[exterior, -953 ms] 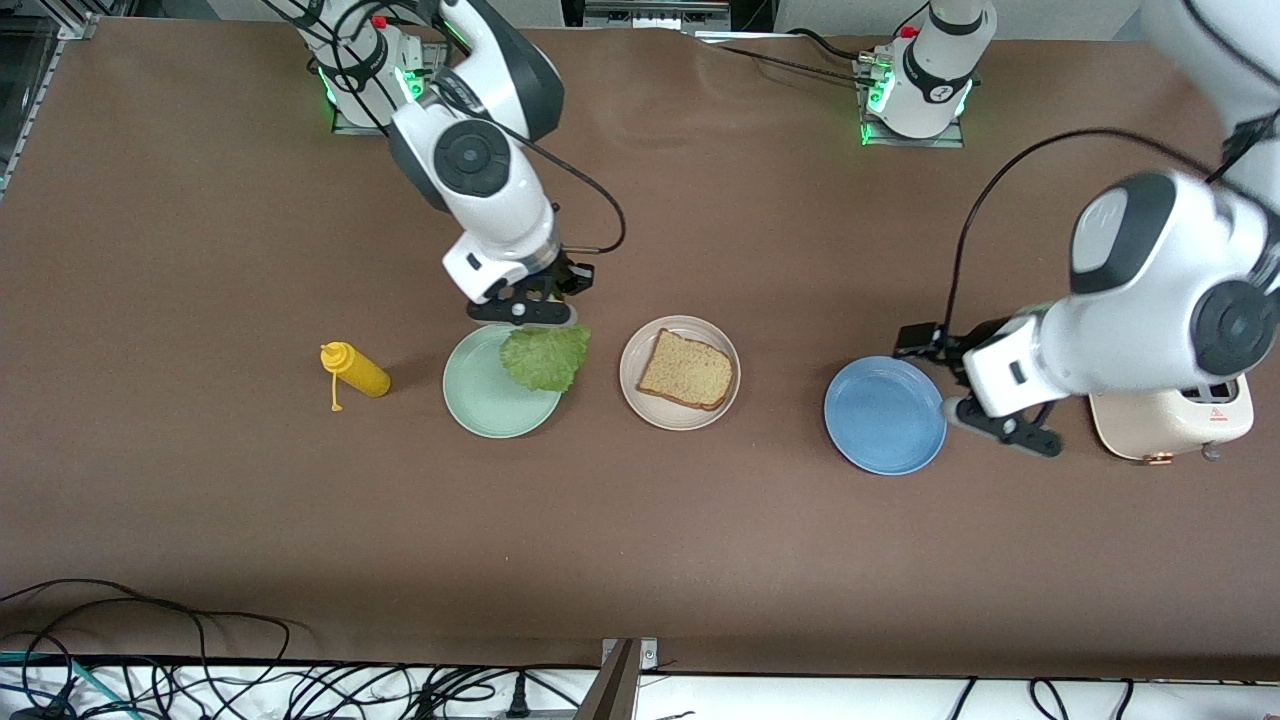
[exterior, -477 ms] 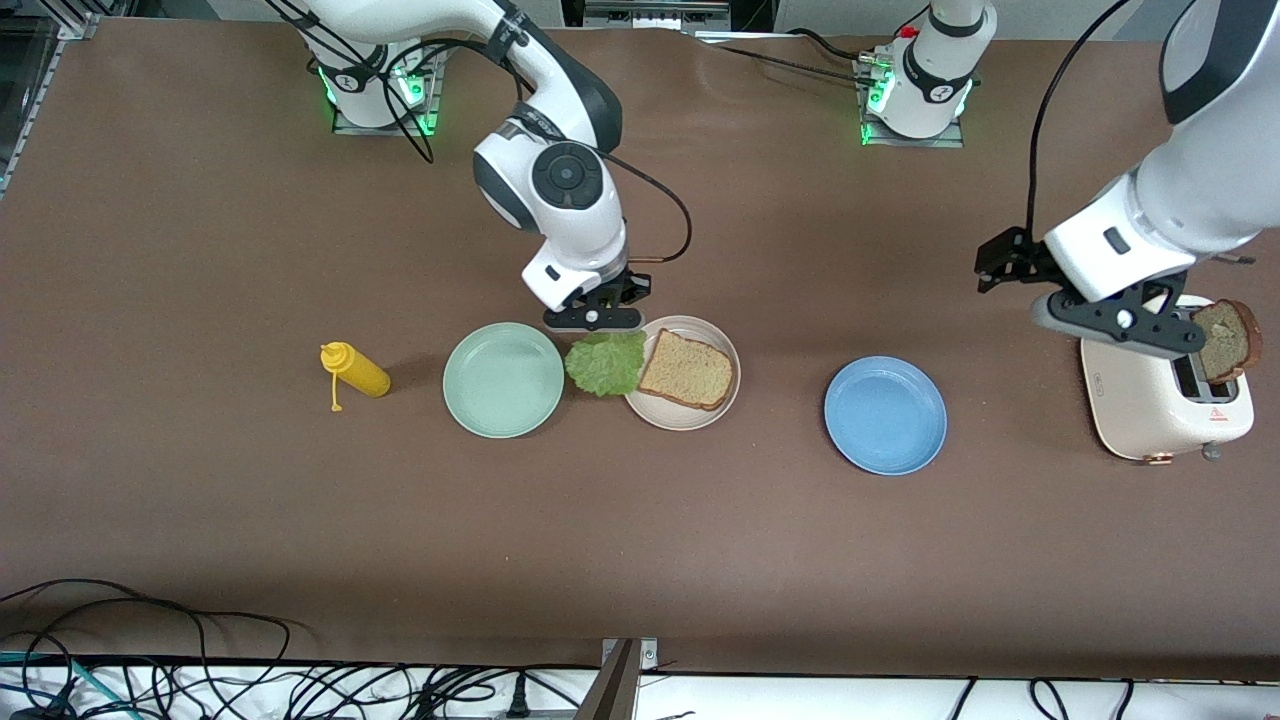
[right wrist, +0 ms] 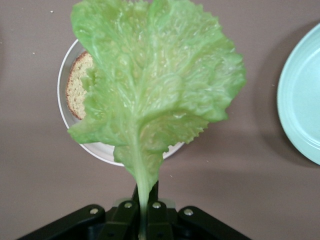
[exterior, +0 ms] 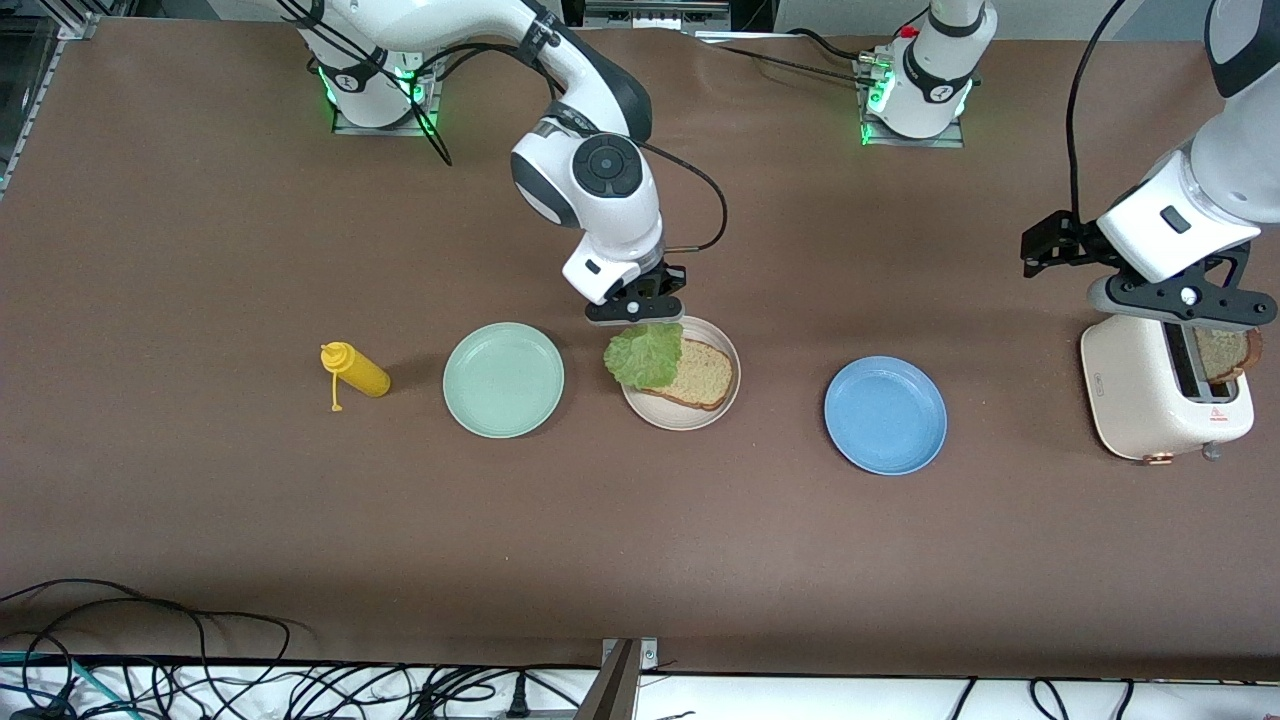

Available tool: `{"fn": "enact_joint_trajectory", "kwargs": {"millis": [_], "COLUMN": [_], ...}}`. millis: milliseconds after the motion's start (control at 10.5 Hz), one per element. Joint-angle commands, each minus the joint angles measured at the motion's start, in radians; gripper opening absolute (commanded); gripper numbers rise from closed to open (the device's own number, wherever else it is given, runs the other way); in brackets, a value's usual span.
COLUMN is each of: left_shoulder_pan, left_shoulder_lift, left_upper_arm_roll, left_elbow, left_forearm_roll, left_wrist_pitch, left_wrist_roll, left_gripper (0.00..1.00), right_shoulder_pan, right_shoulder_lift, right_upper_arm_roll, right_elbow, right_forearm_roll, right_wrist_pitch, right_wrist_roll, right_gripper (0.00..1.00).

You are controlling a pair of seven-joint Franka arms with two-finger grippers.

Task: Make sandwich on beige plate with both arms
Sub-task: 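Lower the lettuce onto the toast while the left gripper withdraws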

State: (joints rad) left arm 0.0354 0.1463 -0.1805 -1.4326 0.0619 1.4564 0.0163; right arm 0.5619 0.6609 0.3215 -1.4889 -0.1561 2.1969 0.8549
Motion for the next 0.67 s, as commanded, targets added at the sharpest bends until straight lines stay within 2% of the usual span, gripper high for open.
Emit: {"fn": "enact_joint_trajectory", "kwargs": {"millis": [0, 95, 191, 572], "left_shoulder_pan": [-0.052, -0.054, -0.058, -0.057], "left_shoulder_lift": [-0.141, -0.174, -0.182, -0.166], "left_upper_arm_roll": [0.079, 0.081, 0.094, 0.095], "left_elbow": [-0.197, -0.245, -0.253, -0.224], "left_forearm_roll": [-0.060, -0.060, -0.060, -0.060], "left_wrist_pitch": [0.114, 0.134, 0.134, 0.099], "left_wrist_roll": [0.019, 0.020, 0.020, 0.016], "left_gripper": [1.00, 1.00, 1.00, 1.00], "right_shoulder_pan": [0.029, 0.029, 0.032, 0.058], "right_shoulder_lift": [0.109, 0.124, 0.135, 0.199], "right_upper_arm_roll": [-0.006, -0.006, -0.007, -0.007], "right_elbow": [0.113, 0.113, 0.114, 0.162], "right_forearm_roll": [-0.045, -0.045, -0.045, -0.045], "right_wrist_pitch": [0.023, 0.046, 0.076, 0.127], "right_wrist_roll": [0.016, 0.016, 0.018, 0.018], "right_gripper": [0.00, 0.00, 0.00, 0.00]}}
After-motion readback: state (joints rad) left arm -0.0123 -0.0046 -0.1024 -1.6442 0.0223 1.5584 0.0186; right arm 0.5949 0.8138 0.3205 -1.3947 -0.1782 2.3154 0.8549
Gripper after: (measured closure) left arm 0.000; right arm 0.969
